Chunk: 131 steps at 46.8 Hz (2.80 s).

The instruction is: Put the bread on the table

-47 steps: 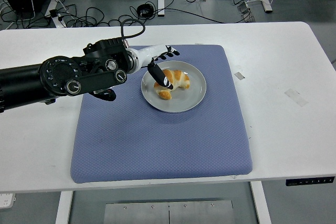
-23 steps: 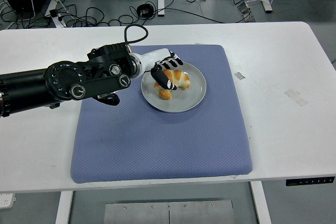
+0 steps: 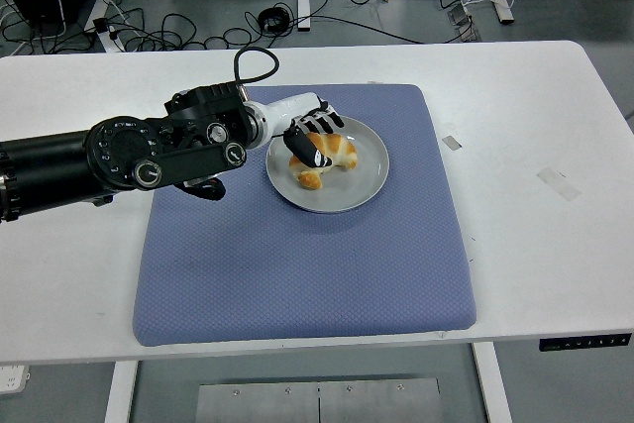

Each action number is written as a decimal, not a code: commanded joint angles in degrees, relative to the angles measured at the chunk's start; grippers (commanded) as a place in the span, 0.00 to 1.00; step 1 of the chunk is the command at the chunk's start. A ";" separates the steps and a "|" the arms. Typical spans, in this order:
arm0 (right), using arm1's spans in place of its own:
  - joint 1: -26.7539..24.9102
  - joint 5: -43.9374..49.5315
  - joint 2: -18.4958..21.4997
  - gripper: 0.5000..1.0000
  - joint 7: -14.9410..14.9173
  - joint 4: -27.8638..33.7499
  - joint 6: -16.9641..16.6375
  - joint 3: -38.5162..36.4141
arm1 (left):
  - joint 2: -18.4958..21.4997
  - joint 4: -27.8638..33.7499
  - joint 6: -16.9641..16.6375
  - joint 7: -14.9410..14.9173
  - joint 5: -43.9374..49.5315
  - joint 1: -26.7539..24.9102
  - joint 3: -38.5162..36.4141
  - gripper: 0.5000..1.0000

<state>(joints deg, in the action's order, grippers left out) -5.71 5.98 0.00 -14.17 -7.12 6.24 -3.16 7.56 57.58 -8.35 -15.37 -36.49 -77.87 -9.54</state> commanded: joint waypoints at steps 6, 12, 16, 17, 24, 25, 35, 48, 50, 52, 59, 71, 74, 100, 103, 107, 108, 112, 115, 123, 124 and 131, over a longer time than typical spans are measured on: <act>0.00 0.00 0.00 1.00 0.02 0.00 0.00 0.00 | 0.00 -0.01 0.17 -0.01 -0.08 0.00 -0.13 0.53; 0.00 0.00 0.00 1.00 -0.07 0.00 0.00 0.00 | 0.00 0.07 0.17 -0.01 -0.08 -0.09 -1.44 0.50; 0.00 0.00 0.00 1.00 -0.07 0.00 0.00 0.00 | 0.00 -0.01 0.17 -0.01 -0.08 0.00 -1.71 0.47; 0.00 0.00 0.00 1.00 0.02 0.00 0.00 0.00 | 0.00 -0.01 0.17 -0.01 -0.08 0.00 -1.71 0.43; 0.00 0.00 0.00 1.00 0.02 0.00 0.00 0.00 | 0.09 0.07 0.26 -0.01 -0.08 -0.09 -1.71 0.08; 0.00 0.00 0.00 1.00 0.02 0.00 0.00 0.00 | 0.09 -0.01 0.26 -0.01 -0.08 -0.09 -1.62 0.00; 0.00 0.00 0.00 1.00 -0.07 0.00 0.00 0.00 | 0.44 -0.89 0.35 -0.01 -0.08 -1.05 -1.10 0.00; 0.00 0.00 0.00 1.00 0.02 0.00 0.00 0.00 | 2.64 -12.75 3.07 0.08 0.89 -2.99 5.84 0.00; 0.00 0.00 0.00 1.00 -0.07 0.00 0.00 0.00 | 3.08 -15.29 4.56 0.26 0.89 -2.64 7.69 0.00; 0.00 0.00 0.00 1.00 0.02 0.00 0.00 0.00 | 3.17 -17.67 6.14 1.22 0.89 -2.38 9.36 0.00; 0.00 0.00 0.00 1.00 0.02 0.00 0.00 0.00 | 3.25 -22.60 9.22 4.65 0.80 -1.06 11.39 0.00; 0.00 0.00 0.00 1.00 0.02 0.00 0.00 0.00 | 4.40 -24.53 14.32 5.44 -1.21 0.88 10.77 0.00; 0.00 0.00 0.00 1.00 0.02 0.00 0.00 0.00 | 4.40 -25.06 15.29 5.53 -4.11 0.97 10.51 0.00; 0.00 0.00 0.00 1.00 0.02 0.00 0.00 0.00 | 5.45 -25.15 19.77 7.38 -12.21 2.55 8.84 0.00; 0.00 0.00 0.00 1.00 0.02 0.00 0.00 0.00 | 5.19 -25.15 19.42 7.38 -12.21 3.16 9.10 0.00; 0.00 0.00 0.00 1.00 -0.07 0.00 0.00 0.00 | 4.84 -25.24 18.81 7.38 -12.03 3.60 9.36 0.00; 0.00 0.00 0.00 1.00 -0.07 0.00 0.00 0.00 | 4.75 -25.24 18.55 7.38 -11.68 3.69 9.45 0.00; 0.00 0.00 0.00 1.00 -0.07 0.00 0.00 0.00 | 4.66 -25.24 17.58 7.38 -11.33 3.78 9.45 0.00; 0.00 0.00 0.00 1.00 0.02 0.00 0.00 0.00 | 4.22 -25.24 17.49 7.38 -11.33 4.22 9.63 0.00; 0.00 0.00 0.00 1.00 0.02 0.00 0.00 0.00 | 3.96 -25.33 17.14 7.38 -11.41 4.57 9.63 0.00; 0.00 0.00 0.00 1.00 0.02 0.00 0.00 0.00 | 3.96 -25.33 17.14 7.38 -11.41 4.66 9.63 0.00; 0.00 0.00 0.00 1.00 0.02 0.00 0.00 0.00 | 3.78 -25.94 17.14 7.38 -11.42 4.92 9.63 0.00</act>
<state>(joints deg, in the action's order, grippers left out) -5.71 5.98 0.00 -14.18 -7.12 6.24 -3.17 11.38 31.70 8.79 -8.00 -47.90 -73.12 0.10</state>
